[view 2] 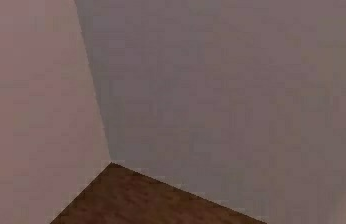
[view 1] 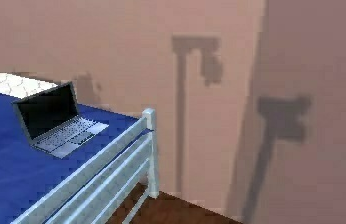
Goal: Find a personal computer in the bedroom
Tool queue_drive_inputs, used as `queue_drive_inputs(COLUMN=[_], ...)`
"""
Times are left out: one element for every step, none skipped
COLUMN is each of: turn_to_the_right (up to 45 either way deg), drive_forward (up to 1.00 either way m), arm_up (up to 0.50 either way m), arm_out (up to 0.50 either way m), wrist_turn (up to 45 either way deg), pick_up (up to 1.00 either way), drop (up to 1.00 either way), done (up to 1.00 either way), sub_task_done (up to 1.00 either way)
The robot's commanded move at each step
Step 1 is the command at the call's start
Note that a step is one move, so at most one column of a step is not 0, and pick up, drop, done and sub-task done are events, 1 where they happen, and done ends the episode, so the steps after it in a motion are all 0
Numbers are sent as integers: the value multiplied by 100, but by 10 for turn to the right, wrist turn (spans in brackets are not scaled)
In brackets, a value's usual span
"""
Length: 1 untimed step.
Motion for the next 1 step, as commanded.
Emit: queue_drive_inputs(turn_to_the_right=[-270], drive_forward=[0], arm_up=[0], arm_out=[0], wrist_turn=[0], pick_up=[0], drop=[0], done=[0], sub_task_done=[0])
